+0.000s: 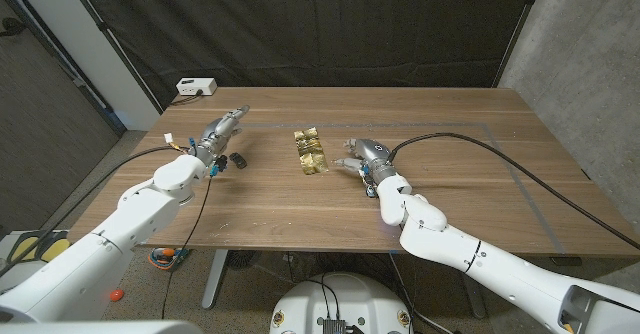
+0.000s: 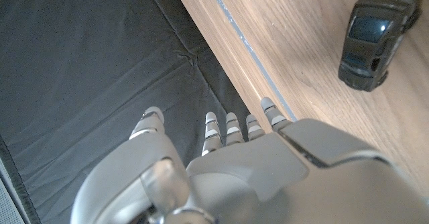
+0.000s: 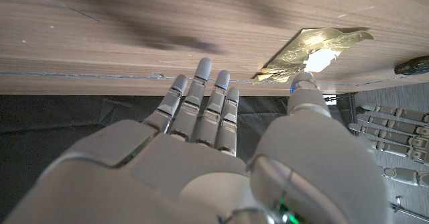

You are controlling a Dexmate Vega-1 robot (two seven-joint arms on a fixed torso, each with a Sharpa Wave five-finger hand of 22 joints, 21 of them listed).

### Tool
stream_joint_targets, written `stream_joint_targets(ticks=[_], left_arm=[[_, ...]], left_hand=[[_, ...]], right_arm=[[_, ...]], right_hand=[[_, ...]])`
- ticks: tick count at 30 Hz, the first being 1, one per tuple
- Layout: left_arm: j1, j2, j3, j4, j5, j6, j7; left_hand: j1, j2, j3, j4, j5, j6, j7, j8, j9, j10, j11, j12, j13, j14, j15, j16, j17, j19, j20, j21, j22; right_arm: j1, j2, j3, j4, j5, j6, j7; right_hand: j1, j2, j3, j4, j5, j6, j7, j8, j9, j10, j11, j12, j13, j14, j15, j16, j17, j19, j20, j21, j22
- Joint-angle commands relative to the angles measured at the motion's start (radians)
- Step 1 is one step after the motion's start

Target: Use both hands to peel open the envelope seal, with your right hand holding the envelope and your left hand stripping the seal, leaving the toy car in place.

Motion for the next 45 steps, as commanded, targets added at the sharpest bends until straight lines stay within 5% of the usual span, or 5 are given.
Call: stream_joint_targets(ticks=[1,10,21,37,45], left_arm=[[0.023,-0.006,-0.028,-0.01,-0.028,0.002,0.026],[0.033,-0.008,-0.037,-0.007,-0.036,-0.005,0.028],[0.043,-0.014,-0.045,0.008,-0.048,-0.024,0.02],[0.048,-0.019,-0.049,0.024,-0.043,-0.066,0.007],[0.052,-0.022,-0.053,0.036,-0.044,-0.095,-0.012]], left_hand=[[-0.013,-0.003,-0.002,0.01,-0.003,0.01,0.003,-0.004,0.006,0.009,0.002,0.002,0.002,0.009,0.002,0.004,0.005,-0.087,0.008,0.0,0.003],[-0.031,-0.005,-0.01,0.023,-0.004,0.012,0.005,-0.007,0.006,0.013,0.003,0.002,0.003,0.009,0.004,0.003,0.005,-0.089,0.012,-0.001,0.004],[-0.042,-0.008,-0.015,0.03,-0.003,0.015,0.004,-0.008,0.006,0.011,0.004,0.0,0.003,0.01,0.004,0.002,0.004,-0.089,0.011,-0.002,0.004],[-0.054,-0.011,-0.02,0.039,-0.002,0.018,0.005,-0.012,0.006,0.01,0.007,-0.003,0.003,0.009,0.004,0.0,0.003,-0.09,0.013,-0.003,0.004],[-0.059,-0.012,-0.021,0.042,-0.001,0.02,0.007,-0.013,0.006,0.009,0.004,-0.004,0.003,0.01,0.003,0.0,0.002,-0.089,0.015,-0.004,0.004]], right_arm=[[-0.012,0.048,-0.021,0.059,-0.028,0.033,-0.07],[-0.002,0.074,-0.034,0.098,-0.031,0.073,-0.09],[0.005,0.125,-0.044,0.156,-0.024,0.111,-0.133],[0.049,0.168,-0.079,0.189,-0.046,0.022,-0.103],[0.086,0.174,-0.123,0.191,-0.076,-0.082,-0.033]], right_hand=[[0.018,-0.011,-0.018,0.0,0.011,0.043,-0.009,0.011,0.004,0.037,-0.009,0.015,0.011,0.028,-0.155,0.033,0.021,0.005,-0.009,0.011,0.005],[0.026,-0.014,-0.028,0.003,0.022,0.069,-0.012,0.013,0.003,0.049,-0.007,0.018,0.018,0.022,-0.157,0.032,0.024,0.012,-0.019,0.019,0.009],[0.074,0.002,-0.059,0.006,0.042,0.23,-0.026,0.044,0.0,0.19,-0.017,0.063,0.041,0.109,-0.164,0.138,0.091,0.027,-0.025,0.04,0.016],[0.075,0.011,-0.094,0.02,0.046,0.272,-0.022,0.033,0.0,0.223,-0.015,0.074,0.06,0.109,-0.162,0.211,0.157,0.025,-0.016,0.052,0.021],[0.116,0.032,-0.128,0.021,0.054,0.227,-0.051,-0.027,0.003,0.047,-0.02,0.008,0.098,-0.039,-0.159,0.263,0.246,-0.029,-0.02,0.054,0.03]])
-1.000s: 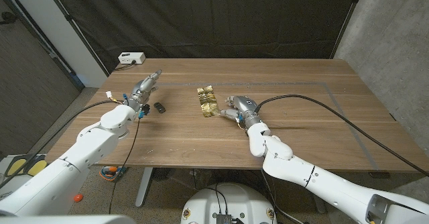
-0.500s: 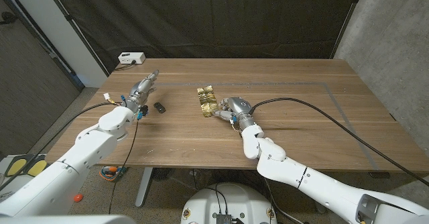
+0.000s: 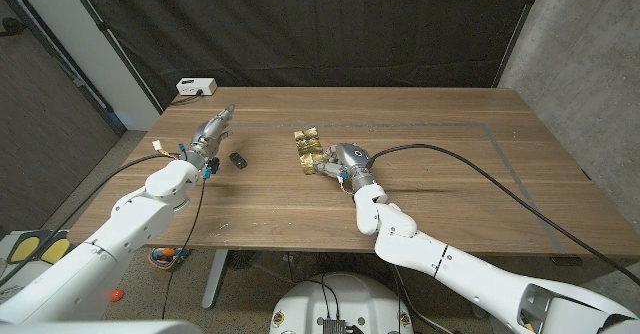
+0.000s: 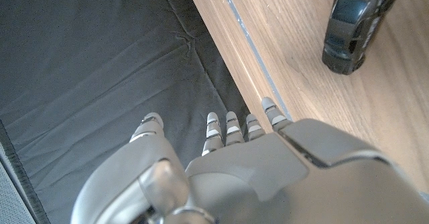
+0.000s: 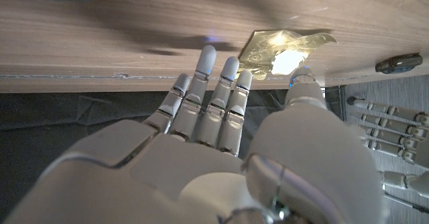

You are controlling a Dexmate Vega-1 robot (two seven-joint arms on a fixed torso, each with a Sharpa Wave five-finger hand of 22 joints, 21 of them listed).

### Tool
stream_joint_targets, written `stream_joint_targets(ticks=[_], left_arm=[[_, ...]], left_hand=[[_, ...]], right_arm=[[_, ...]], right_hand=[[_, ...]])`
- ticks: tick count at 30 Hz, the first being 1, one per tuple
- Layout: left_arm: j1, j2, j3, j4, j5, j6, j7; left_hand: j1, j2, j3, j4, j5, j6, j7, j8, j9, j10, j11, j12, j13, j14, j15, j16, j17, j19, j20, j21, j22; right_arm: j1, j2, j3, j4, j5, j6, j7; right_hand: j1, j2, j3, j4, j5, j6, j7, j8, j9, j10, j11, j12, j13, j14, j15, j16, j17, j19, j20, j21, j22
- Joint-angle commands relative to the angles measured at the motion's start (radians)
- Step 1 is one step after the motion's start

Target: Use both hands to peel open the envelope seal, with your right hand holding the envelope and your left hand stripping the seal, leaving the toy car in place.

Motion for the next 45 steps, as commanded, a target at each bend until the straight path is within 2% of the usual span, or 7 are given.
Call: stream_joint_targets(ticks=[1,8,16,22,31,36,45], left_arm=[[0.005,-0.005,-0.005,0.017,0.001,-0.041,-0.022],[0.0,-0.01,-0.004,0.028,-0.005,-0.054,-0.038],[-0.001,-0.015,-0.005,0.032,-0.006,-0.074,-0.047],[0.008,-0.015,-0.012,0.025,-0.01,-0.083,-0.046],[0.017,-0.018,-0.018,0.021,-0.01,-0.096,-0.045],[0.022,-0.019,-0.023,0.015,-0.015,-0.096,-0.043],[0.027,-0.019,-0.025,0.011,-0.014,-0.093,-0.038]], left_hand=[[-0.014,-0.001,0.003,0.008,0.002,0.008,0.001,-0.002,0.004,-0.002,0.006,-0.004,0.003,0.004,0.0,0.0,0.003,-0.09,0.005,0.0,0.004],[-0.019,-0.001,0.001,0.012,0.003,0.012,0.0,-0.002,0.004,-0.003,0.005,-0.005,0.003,0.007,-0.003,0.0,0.002,-0.088,0.006,0.0,0.004],[-0.027,-0.003,-0.003,0.017,0.004,0.019,-0.001,-0.001,0.004,-0.003,0.005,-0.006,0.003,0.007,-0.005,0.0,0.002,-0.087,0.003,0.0,0.004],[-0.031,-0.005,-0.005,0.019,0.004,0.027,0.001,0.001,0.004,-0.003,0.004,-0.006,0.003,0.009,-0.007,0.0,0.002,-0.084,0.005,0.0,0.004],[-0.036,-0.006,-0.008,0.023,0.005,0.028,0.003,0.0,0.004,-0.004,0.005,-0.007,0.003,0.011,-0.007,0.0,0.002,-0.082,0.006,0.001,0.004],[-0.039,-0.007,-0.009,0.025,0.006,0.029,0.003,0.0,0.004,-0.004,0.004,-0.007,0.003,0.011,-0.007,0.0,0.002,-0.082,0.006,0.001,0.004],[-0.046,-0.008,-0.012,0.03,0.007,0.03,0.004,-0.001,0.004,-0.006,0.005,-0.009,0.003,0.009,-0.009,-0.001,0.002,-0.082,0.006,0.0,0.004]], right_arm=[[0.043,0.02,-0.05,0.016,-0.038,-0.118,0.063],[0.04,0.013,-0.062,0.02,-0.048,-0.129,0.033],[0.054,0.003,-0.085,0.033,-0.054,-0.12,0.053],[0.062,0.002,-0.106,0.065,-0.075,-0.096,0.037],[0.06,0.002,-0.107,0.087,-0.088,-0.055,0.013],[0.05,0.004,-0.095,0.102,-0.089,-0.013,-0.034],[0.037,0.012,-0.079,0.122,-0.085,0.025,-0.069]], right_hand=[[0.02,0.008,-0.023,0.004,0.008,-0.021,-0.01,-0.024,0.004,-0.106,0.005,-0.036,0.022,-0.094,-0.15,0.007,0.029,-0.042,0.006,0.003,0.011],[0.024,0.018,-0.045,0.01,0.012,-0.028,-0.016,-0.032,0.012,-0.207,0.017,-0.061,0.043,-0.203,-0.121,-0.012,0.03,-0.106,0.023,0.002,0.03],[0.05,0.024,-0.049,0.002,0.017,-0.028,-0.029,-0.03,0.019,-0.234,0.008,-0.062,0.054,-0.242,-0.121,-0.017,0.03,-0.128,0.023,0.012,0.046],[0.061,0.031,-0.058,0.002,0.02,-0.033,-0.031,-0.03,0.023,-0.262,0.019,-0.065,0.063,-0.298,-0.097,-0.027,0.029,-0.155,0.029,0.018,0.06],[0.14,0.046,-0.05,-0.024,0.033,-0.004,-0.05,-0.016,0.026,-0.239,-0.014,-0.047,0.074,-0.278,-0.141,-0.011,0.02,-0.141,0.009,0.049,0.08],[0.192,0.059,-0.053,-0.028,0.043,0.104,-0.078,0.016,0.021,-0.169,-0.048,-0.01,0.085,-0.222,-0.161,0.011,0.006,-0.109,-0.006,0.09,0.099],[0.278,0.095,-0.059,-0.025,0.058,0.318,-0.081,0.067,0.009,-0.07,-0.087,0.04,0.1,-0.161,-0.17,0.032,-0.019,-0.084,-0.026,0.153,0.119]])
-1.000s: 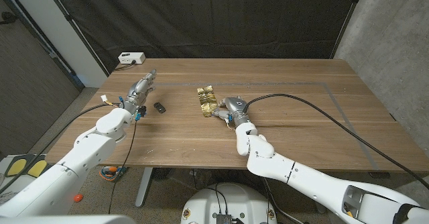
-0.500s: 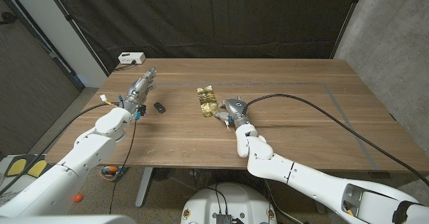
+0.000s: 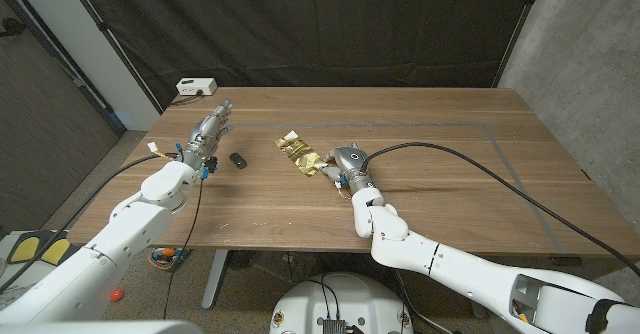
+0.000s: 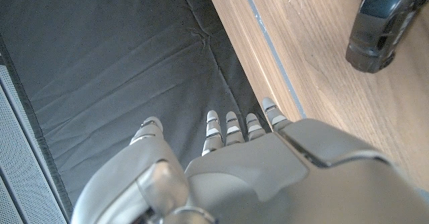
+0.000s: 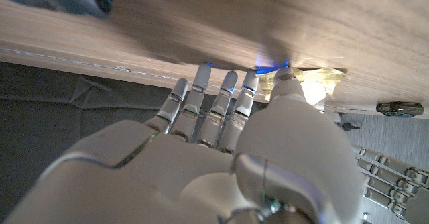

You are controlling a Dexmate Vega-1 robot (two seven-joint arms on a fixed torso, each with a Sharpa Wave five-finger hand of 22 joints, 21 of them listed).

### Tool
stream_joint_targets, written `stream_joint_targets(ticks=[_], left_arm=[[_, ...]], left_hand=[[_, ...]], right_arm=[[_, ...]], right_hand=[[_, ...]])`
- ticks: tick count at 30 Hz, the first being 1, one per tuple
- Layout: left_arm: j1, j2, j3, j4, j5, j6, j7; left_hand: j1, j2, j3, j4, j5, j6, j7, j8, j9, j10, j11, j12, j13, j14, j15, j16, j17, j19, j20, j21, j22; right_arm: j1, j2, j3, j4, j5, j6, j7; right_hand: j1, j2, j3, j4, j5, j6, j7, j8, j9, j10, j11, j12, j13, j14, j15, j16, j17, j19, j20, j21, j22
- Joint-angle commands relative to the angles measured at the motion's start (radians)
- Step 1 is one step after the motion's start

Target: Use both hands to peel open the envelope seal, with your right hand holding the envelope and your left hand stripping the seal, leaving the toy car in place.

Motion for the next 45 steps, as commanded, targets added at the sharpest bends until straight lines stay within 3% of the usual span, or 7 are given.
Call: stream_joint_targets(ticks=[1,6,19,22,25,37,45], left_arm=[[0.009,-0.001,-0.005,-0.007,-0.002,0.0,0.007],[0.011,0.0,-0.006,-0.008,-0.001,0.001,0.007],[0.001,0.002,0.004,-0.006,0.005,0.007,-0.001],[0.008,0.027,0.006,-0.057,0.034,0.089,0.072],[0.013,0.058,0.009,-0.115,0.072,0.182,0.147],[0.008,0.107,0.027,-0.159,0.188,0.223,0.189],[-0.01,0.127,0.043,-0.177,0.261,0.238,0.193]], left_hand=[[-0.012,0.0,0.003,0.007,0.007,0.006,-0.001,-0.001,0.001,-0.007,0.006,-0.002,0.003,0.003,-0.003,-0.001,0.002,-0.081,0.006,0.0,0.004],[-0.015,-0.001,0.001,0.01,0.008,0.003,-0.002,-0.003,0.001,-0.012,0.007,-0.004,0.003,0.003,-0.003,-0.002,0.002,-0.083,0.007,-0.001,0.004],[-0.021,-0.002,-0.002,0.014,0.009,0.001,-0.005,-0.006,0.001,-0.014,0.006,-0.005,0.003,0.002,-0.003,-0.003,0.002,-0.085,0.006,-0.002,0.004],[-0.02,-0.004,-0.002,0.013,0.01,0.0,-0.01,-0.006,0.001,-0.014,0.002,-0.005,0.003,0.003,-0.003,-0.003,0.002,-0.089,0.006,-0.004,0.003],[0.002,-0.024,-0.003,-0.008,0.009,0.013,-0.031,-0.002,0.0,-0.012,-0.007,-0.005,0.003,0.001,-0.004,-0.005,-0.001,-0.122,0.005,-0.021,0.001],[0.095,-0.068,0.008,-0.084,0.015,0.002,-0.106,-0.007,0.001,-0.043,-0.025,-0.015,0.003,-0.011,0.002,-0.009,-0.004,-0.137,0.02,-0.039,-0.003],[0.16,-0.087,0.016,-0.129,0.028,-0.032,-0.152,-0.014,0.003,-0.066,-0.017,-0.019,0.004,-0.019,0.012,-0.008,-0.002,-0.112,0.038,-0.037,-0.004]], right_arm=[[-0.017,0.009,0.019,0.031,0.001,0.06,-0.057],[-0.021,0.012,0.025,0.038,0.005,0.073,-0.066],[-0.056,0.043,0.08,0.081,0.053,0.168,-0.202],[-0.064,0.055,0.095,0.094,0.069,0.192,-0.242],[-0.07,0.063,0.108,0.103,0.083,0.214,-0.275],[-0.075,0.115,0.152,0.162,0.123,0.315,-0.44],[-0.052,0.117,0.163,0.152,0.115,0.315,-0.459]], right_hand=[[0.042,0.015,-0.006,-0.001,0.009,0.147,-0.039,0.032,0.003,0.045,-0.018,0.022,0.008,0.03,-0.182,0.008,-0.01,0.014,-0.013,0.029,0.01],[0.081,0.031,-0.012,0.0,0.009,0.261,-0.012,0.064,-0.001,0.09,-0.021,0.043,0.016,0.07,-0.185,0.017,-0.023,0.03,-0.014,0.057,0.004],[0.158,0.051,0.022,-0.018,-0.005,0.331,0.067,0.048,-0.02,0.15,-0.022,0.06,0.016,0.122,-0.187,-0.017,-0.048,0.054,-0.017,0.099,-0.012],[0.168,0.05,0.03,-0.019,-0.018,0.331,0.088,0.047,-0.013,0.156,-0.022,0.061,0.016,0.131,-0.186,-0.027,-0.053,0.059,-0.022,0.106,-0.016],[0.172,0.055,0.039,-0.016,-0.03,0.328,0.105,0.047,-0.004,0.157,-0.022,0.058,0.015,0.141,-0.186,-0.037,-0.059,0.06,-0.024,0.112,-0.019],[0.183,0.064,0.061,-0.015,-0.061,0.324,0.129,0.052,0.012,0.171,-0.022,0.061,0.017,0.16,-0.189,-0.056,-0.067,0.07,-0.028,0.127,-0.027],[0.188,0.065,0.069,-0.016,-0.075,0.322,0.135,0.055,0.018,0.179,-0.022,0.064,0.018,0.17,-0.189,-0.06,-0.067,0.074,-0.029,0.133,-0.031]])
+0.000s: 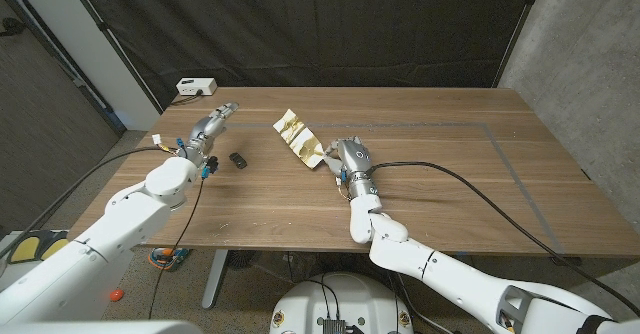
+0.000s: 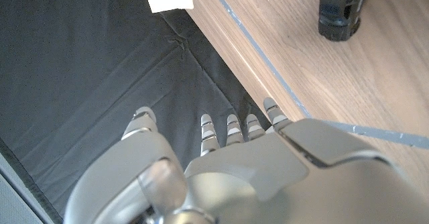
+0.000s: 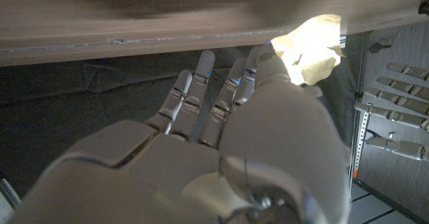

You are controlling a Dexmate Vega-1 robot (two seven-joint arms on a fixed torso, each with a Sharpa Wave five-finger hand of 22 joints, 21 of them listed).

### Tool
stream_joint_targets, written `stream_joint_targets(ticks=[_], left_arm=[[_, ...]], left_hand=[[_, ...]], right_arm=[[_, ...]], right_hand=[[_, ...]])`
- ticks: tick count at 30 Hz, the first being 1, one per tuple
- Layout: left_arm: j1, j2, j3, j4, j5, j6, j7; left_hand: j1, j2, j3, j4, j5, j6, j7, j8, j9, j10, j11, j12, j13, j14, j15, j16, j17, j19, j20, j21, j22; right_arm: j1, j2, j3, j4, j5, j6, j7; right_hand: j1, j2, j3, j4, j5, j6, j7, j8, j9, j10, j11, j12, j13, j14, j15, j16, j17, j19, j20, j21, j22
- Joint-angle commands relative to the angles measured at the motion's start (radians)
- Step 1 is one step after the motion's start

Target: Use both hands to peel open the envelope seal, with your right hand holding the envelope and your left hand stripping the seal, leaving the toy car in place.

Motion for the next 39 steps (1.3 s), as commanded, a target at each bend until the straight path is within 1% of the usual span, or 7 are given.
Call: stream_joint_targets(ticks=[1,6,16,22,29,33,39], left_arm=[[-0.024,0.044,0.026,-0.049,0.119,0.048,0.035],[-0.037,0.05,0.047,-0.061,0.182,0.048,0.045],[-0.049,0.023,0.078,-0.072,0.292,0.016,0.085],[-0.045,-0.032,0.104,-0.086,0.4,0.0,0.183],[-0.051,-0.061,0.119,-0.103,0.468,0.019,0.208],[-0.058,-0.096,0.139,-0.105,0.533,0.036,0.262],[-0.068,-0.128,0.152,-0.102,0.591,0.047,0.299]], left_hand=[[0.037,-0.006,0.005,-0.022,0.011,-0.009,-0.032,-0.002,0.002,-0.018,0.002,-0.002,0.004,-0.013,0.008,0.0,0.002,-0.109,0.016,0.0,0.003],[0.087,-0.019,0.01,-0.052,0.023,0.0,-0.052,0.005,0.004,-0.034,-0.008,-0.003,0.005,-0.02,0.016,0.0,0.004,-0.104,0.023,-0.004,0.003],[0.176,-0.048,0.011,-0.086,0.049,-0.025,-0.054,0.003,0.011,-0.075,-0.026,-0.003,0.008,-0.04,0.023,0.002,0.009,-0.128,0.028,-0.024,0.005],[0.229,-0.047,0.013,-0.08,0.064,0.02,-0.054,0.029,0.023,-0.09,-0.031,0.004,0.01,-0.042,0.026,0.01,0.012,-0.126,0.042,-0.03,0.008],[0.295,-0.03,0.027,-0.084,0.065,0.107,-0.055,0.07,0.039,-0.097,-0.034,0.005,0.011,-0.032,0.032,0.011,0.012,-0.108,0.044,-0.031,0.008],[0.31,-0.032,0.029,-0.086,0.065,0.109,-0.055,0.073,0.042,-0.107,-0.03,0.003,0.012,-0.043,0.038,0.007,0.012,-0.113,0.044,-0.034,0.008],[0.361,-0.059,0.021,-0.09,0.064,0.177,-0.053,0.112,0.059,-0.103,-0.039,0.01,0.014,-0.047,0.028,0.008,0.012,-0.109,0.045,-0.041,0.007]], right_arm=[[0.023,0.018,0.029,0.006,0.009,0.044,-0.087],[0.042,0.027,0.031,0.021,-0.002,0.032,-0.1],[0.081,0.043,0.02,0.059,-0.009,0.029,-0.104],[0.095,0.045,0.034,0.051,0.018,0.017,-0.073],[0.105,0.106,0.041,0.083,0.04,-0.018,-0.116],[0.115,0.122,0.029,0.095,0.031,-0.043,-0.135],[0.129,0.141,0.013,0.116,0.019,-0.042,-0.182]], right_hand=[[0.004,0.01,0.01,-0.002,-0.011,0.086,0.031,0.01,0.044,0.015,0.0,0.01,0.002,0.011,-0.182,-0.007,-0.001,0.011,-0.013,0.006,-0.001],[0.005,0.009,0.013,-0.002,-0.019,0.085,0.032,0.012,0.047,0.018,0.0,0.011,0.003,0.015,-0.182,-0.011,-0.002,0.016,-0.016,0.009,-0.004],[0.007,0.007,0.019,-0.002,-0.033,0.085,0.031,0.015,0.052,0.019,0.0,0.011,0.005,0.019,-0.183,-0.016,-0.001,0.019,-0.019,0.014,-0.008],[0.008,0.005,0.025,-0.002,-0.045,0.088,0.034,0.018,0.055,0.023,0.0,0.012,0.006,0.025,-0.184,-0.018,0.001,0.02,-0.02,0.017,-0.012],[0.01,0.003,0.03,-0.003,-0.055,0.085,0.037,0.019,0.059,0.028,0.0,0.014,0.008,0.029,-0.184,-0.02,0.004,0.023,-0.019,0.022,-0.015],[0.011,0.002,0.033,-0.003,-0.059,0.086,0.038,0.02,0.061,0.028,0.0,0.014,0.009,0.029,-0.184,-0.022,0.005,0.024,-0.02,0.025,-0.016],[0.012,0.002,0.038,-0.003,-0.065,0.084,0.043,0.021,0.063,0.028,0.001,0.015,0.011,0.03,-0.184,-0.025,0.007,0.024,-0.019,0.029,-0.017]])
